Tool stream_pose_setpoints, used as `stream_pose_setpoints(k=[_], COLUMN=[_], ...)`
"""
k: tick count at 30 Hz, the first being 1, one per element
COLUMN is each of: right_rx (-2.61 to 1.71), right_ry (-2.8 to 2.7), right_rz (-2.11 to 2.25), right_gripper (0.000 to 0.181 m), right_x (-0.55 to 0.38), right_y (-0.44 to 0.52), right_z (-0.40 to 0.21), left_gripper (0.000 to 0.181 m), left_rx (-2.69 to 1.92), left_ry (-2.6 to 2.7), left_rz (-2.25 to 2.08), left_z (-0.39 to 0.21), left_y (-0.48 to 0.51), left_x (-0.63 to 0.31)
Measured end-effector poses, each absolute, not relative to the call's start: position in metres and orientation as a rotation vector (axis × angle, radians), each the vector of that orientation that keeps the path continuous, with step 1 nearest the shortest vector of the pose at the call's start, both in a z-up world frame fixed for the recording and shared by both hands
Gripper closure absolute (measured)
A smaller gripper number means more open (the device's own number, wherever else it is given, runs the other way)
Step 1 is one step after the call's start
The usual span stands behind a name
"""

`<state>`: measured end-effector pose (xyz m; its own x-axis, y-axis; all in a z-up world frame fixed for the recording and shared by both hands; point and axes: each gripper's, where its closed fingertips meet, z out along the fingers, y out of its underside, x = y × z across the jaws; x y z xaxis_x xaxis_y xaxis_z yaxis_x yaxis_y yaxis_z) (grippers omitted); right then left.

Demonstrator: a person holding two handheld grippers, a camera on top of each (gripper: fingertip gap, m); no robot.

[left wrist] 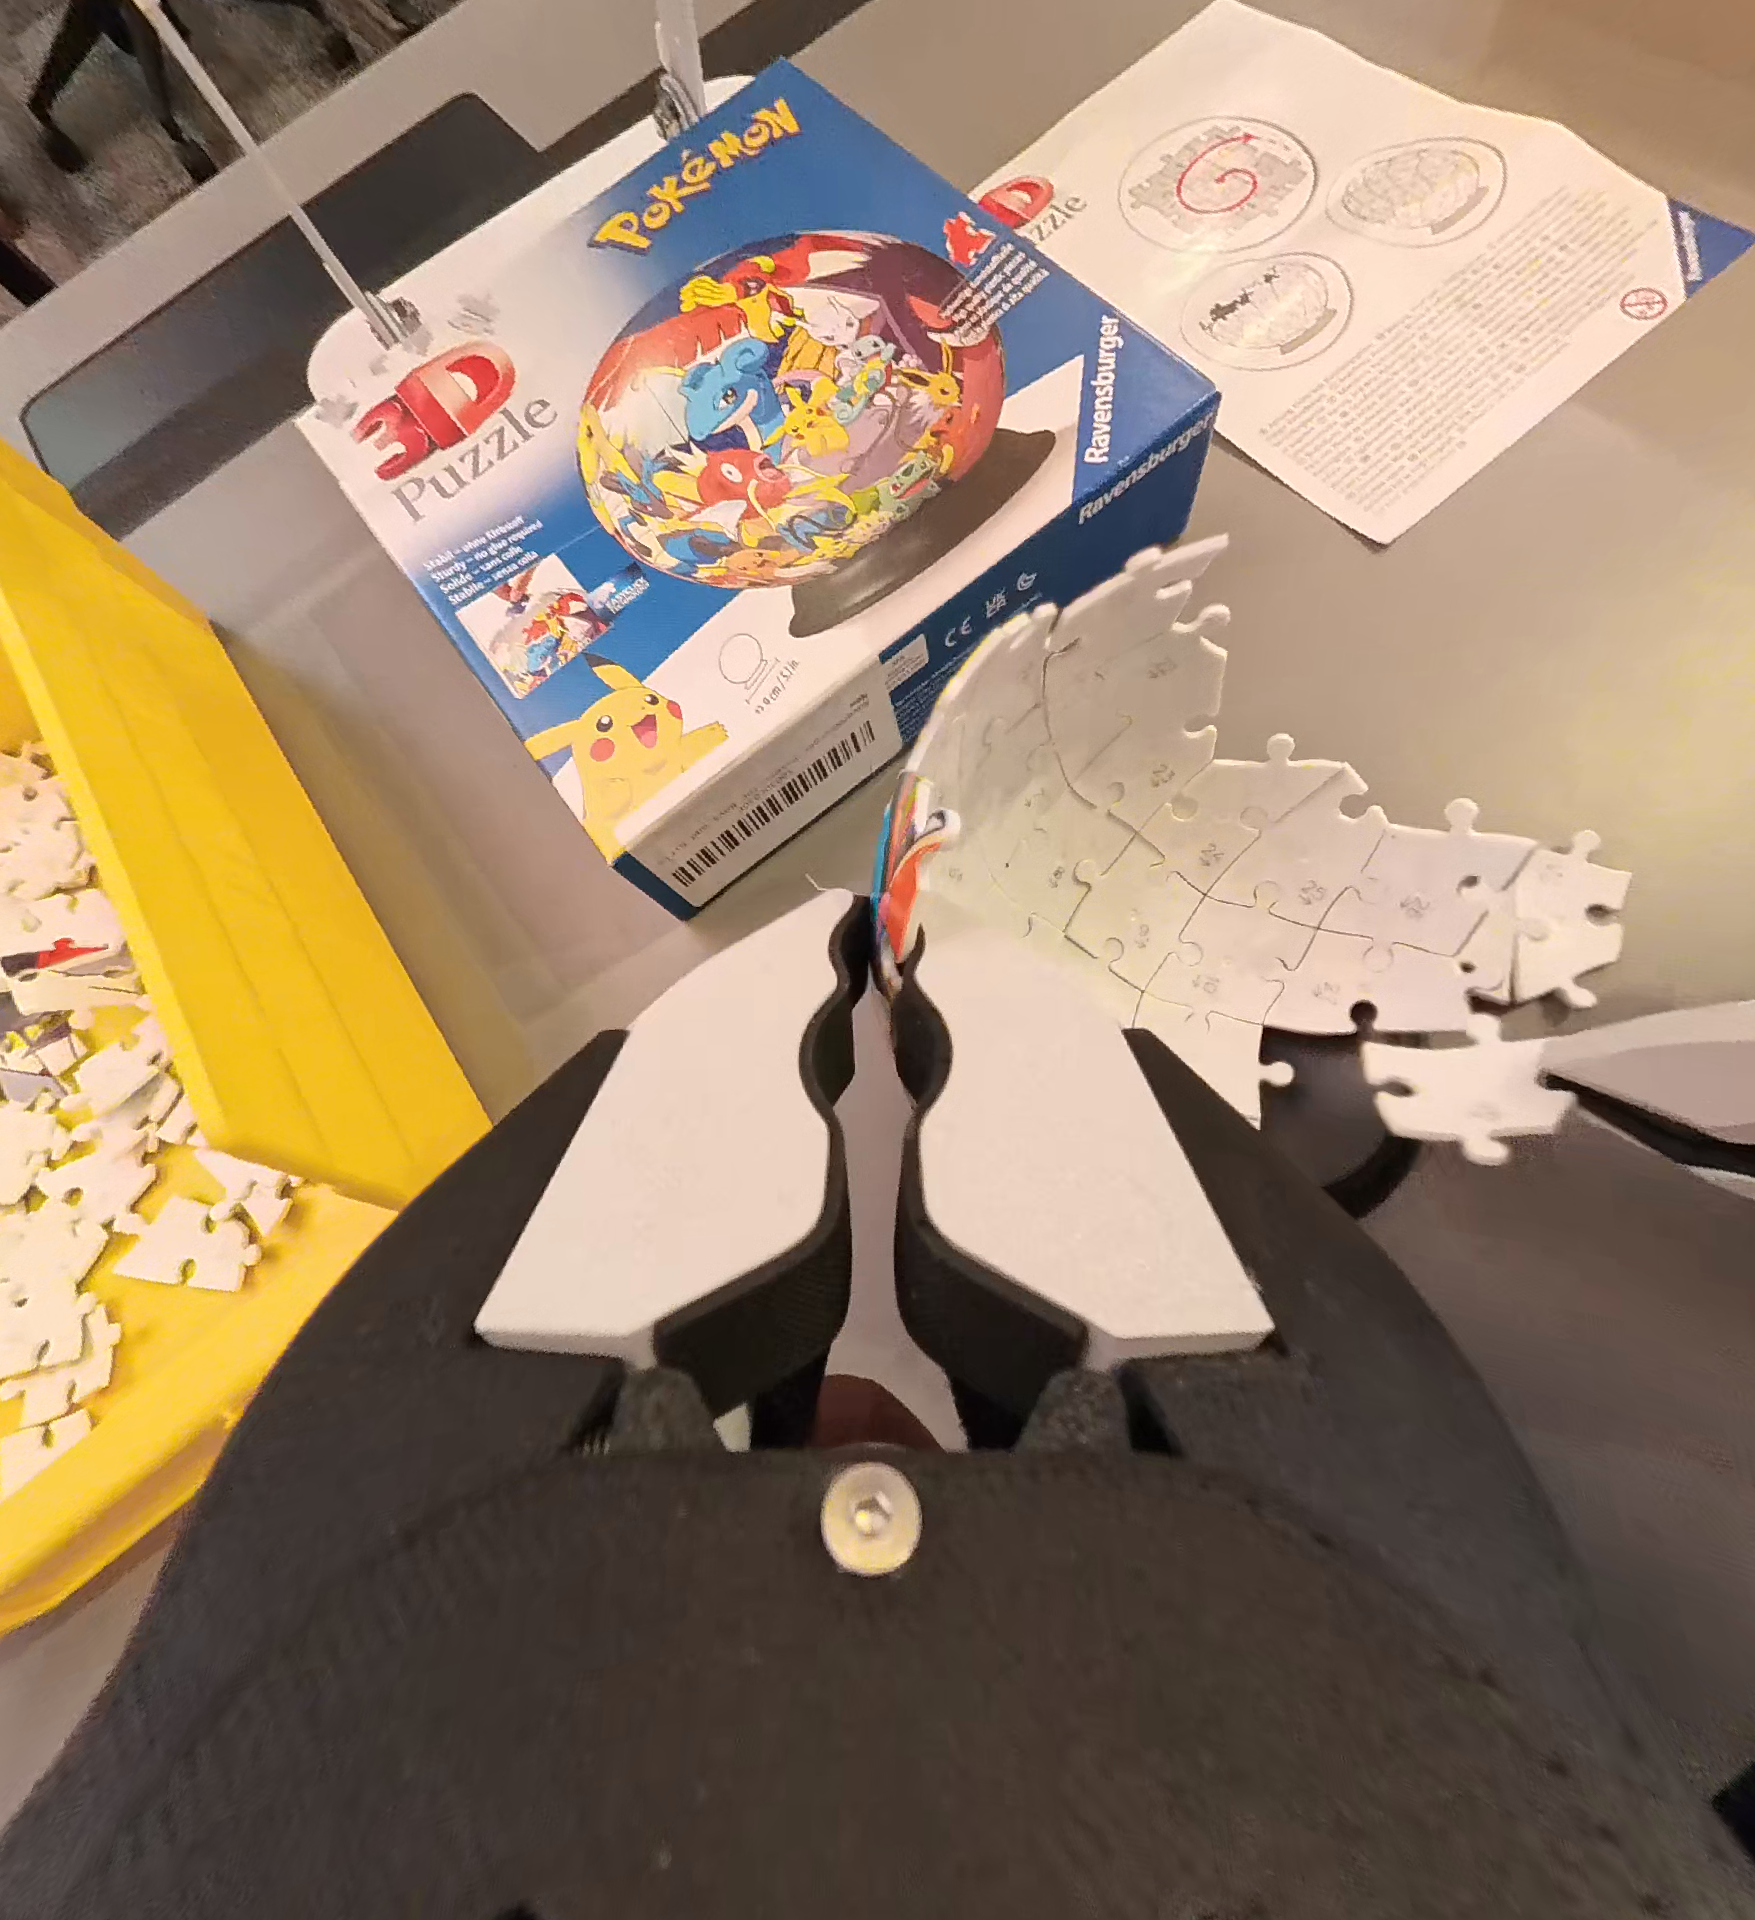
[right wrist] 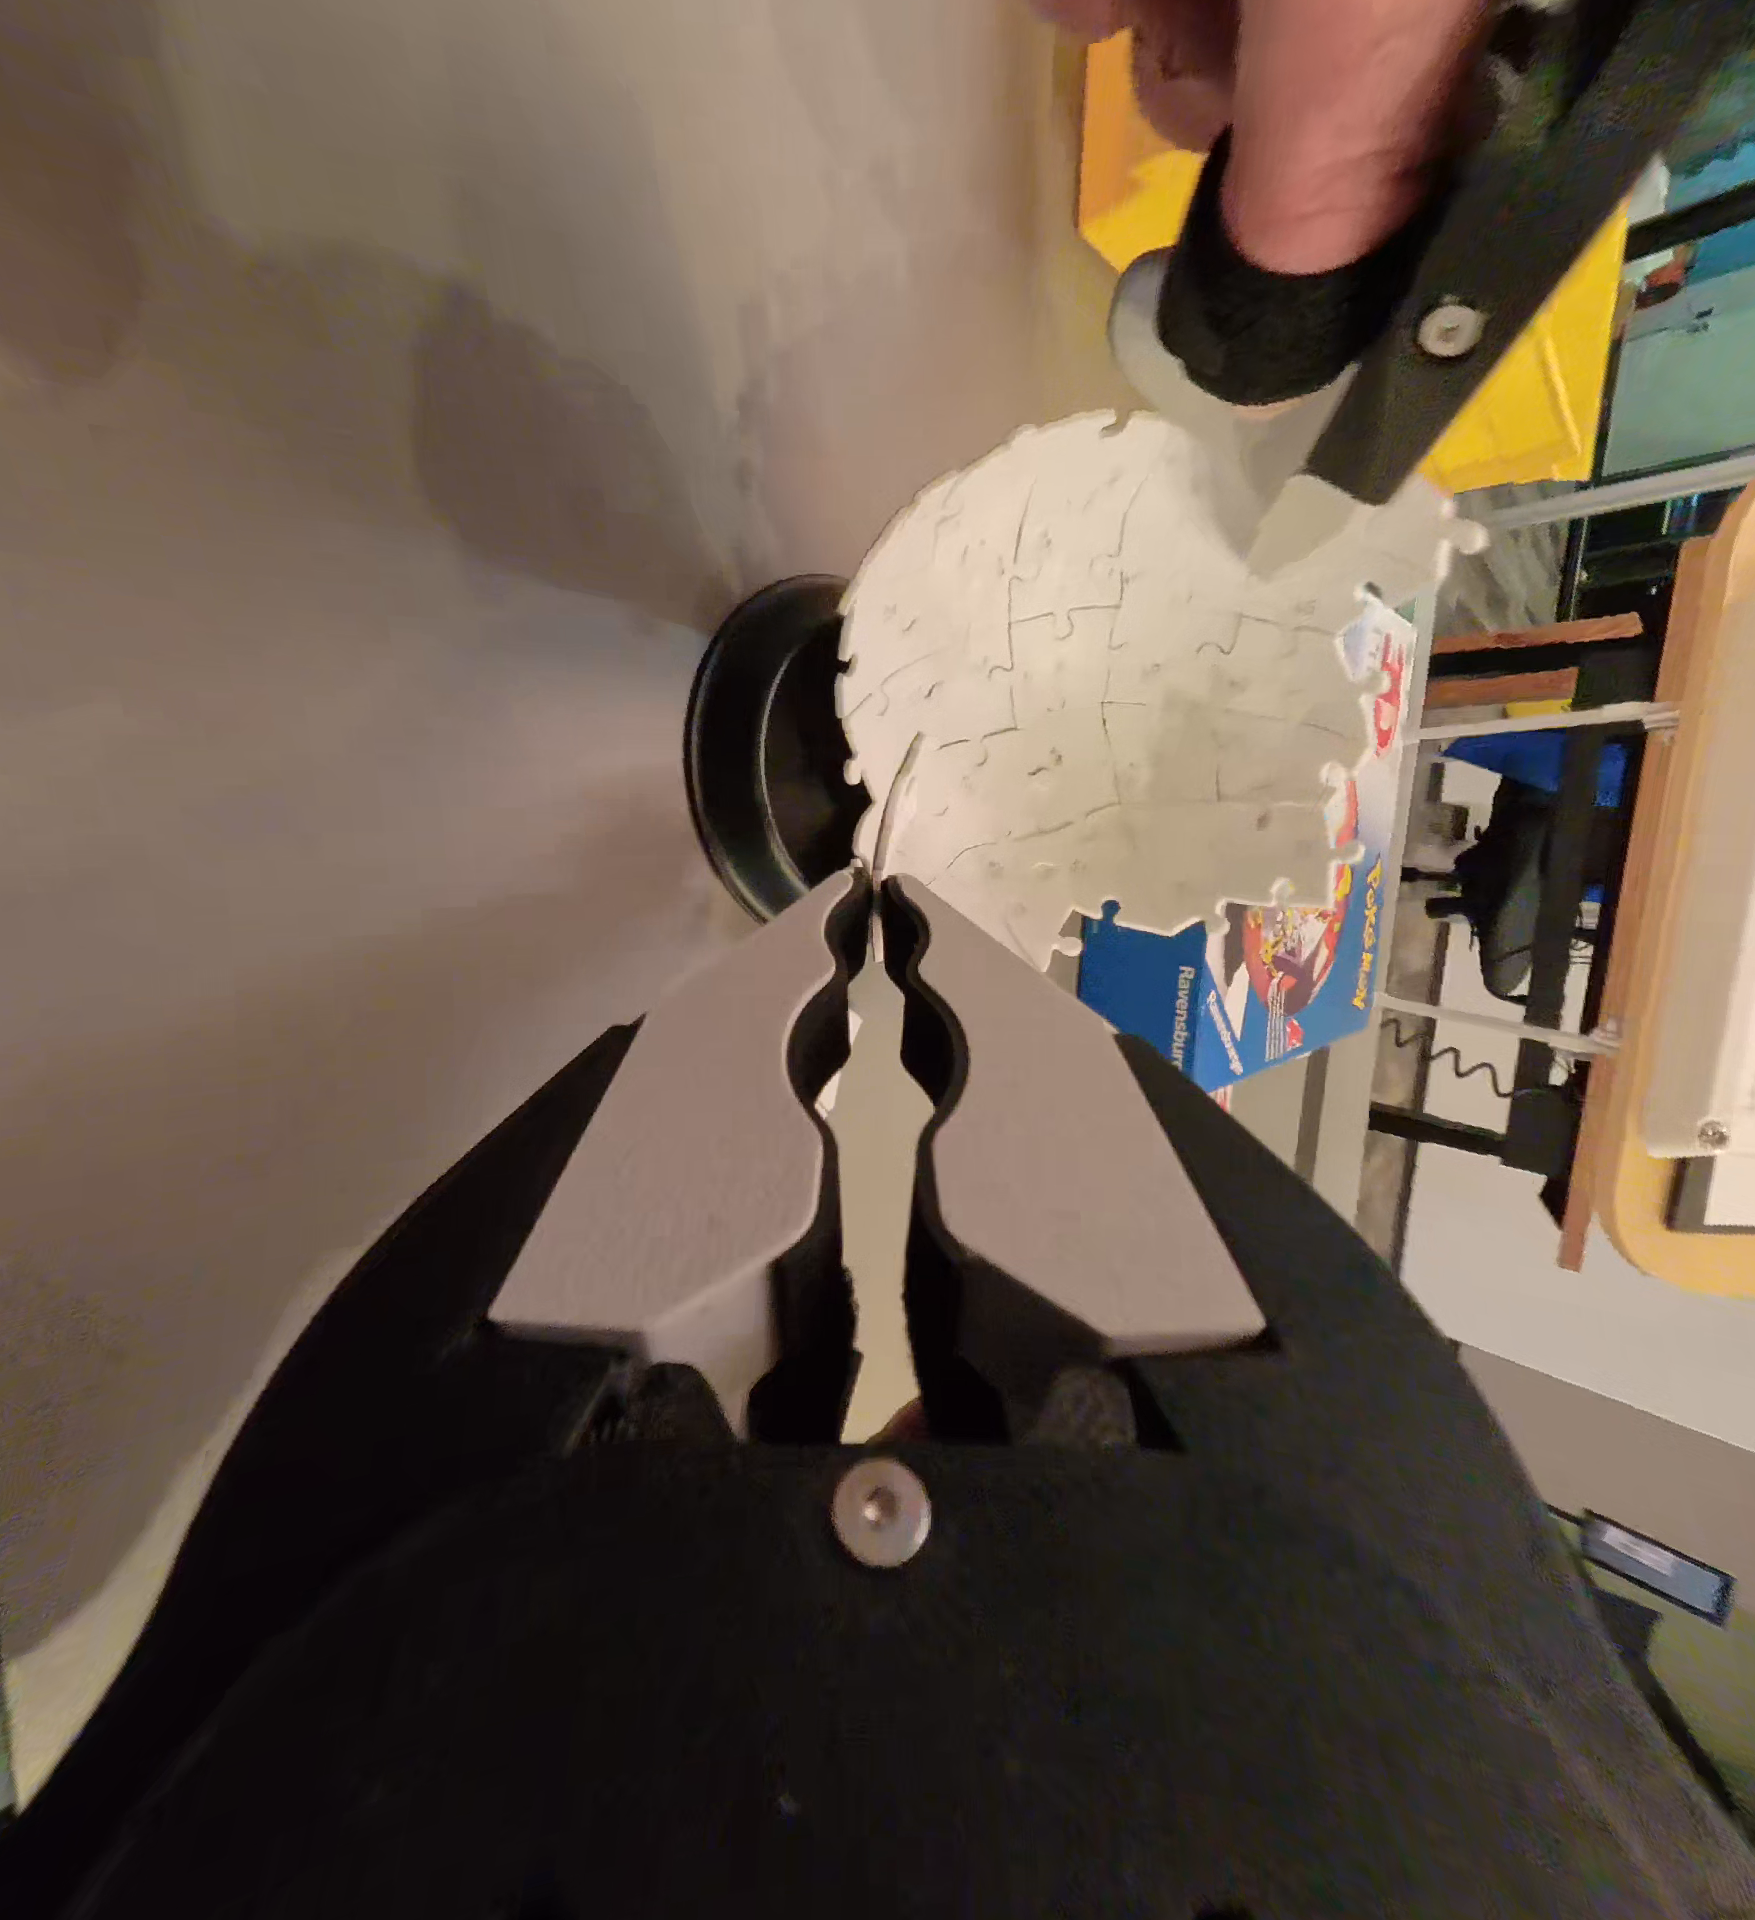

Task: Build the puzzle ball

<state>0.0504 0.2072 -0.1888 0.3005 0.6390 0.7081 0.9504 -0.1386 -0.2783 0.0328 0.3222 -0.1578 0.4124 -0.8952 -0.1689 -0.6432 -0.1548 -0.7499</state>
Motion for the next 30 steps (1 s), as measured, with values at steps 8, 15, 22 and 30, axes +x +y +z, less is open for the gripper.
stream_pose_setpoints(k=[8, 15, 22, 30], right_rx=[-1.865, -1.908, -1.961, -2.027], right_ry=[-1.56, -1.633, -1.624, -1.615], right_rz=[-0.692, -0.738, -0.752, -0.704], right_gripper=[0.181, 0.181, 0.18, 0.173], right_x=[0.05, 0.054, 0.056, 0.053], right_y=[0.222, 0.224, 0.225, 0.22], right_z=[-0.201, -0.211, -0.216, -0.22], left_gripper=[0.179, 0.179, 0.179, 0.179], left_rx=[-1.862, -1.811, -1.791, -1.784], left_ry=[1.322, 1.352, 1.358, 1.36], left_rz=[-0.387, -0.344, -0.325, -0.315], left_z=[-0.157, -0.153, -0.153, -0.154], left_y=[0.324, 0.321, 0.321, 0.321], left_x=[0.035, 0.038, 0.038, 0.039])
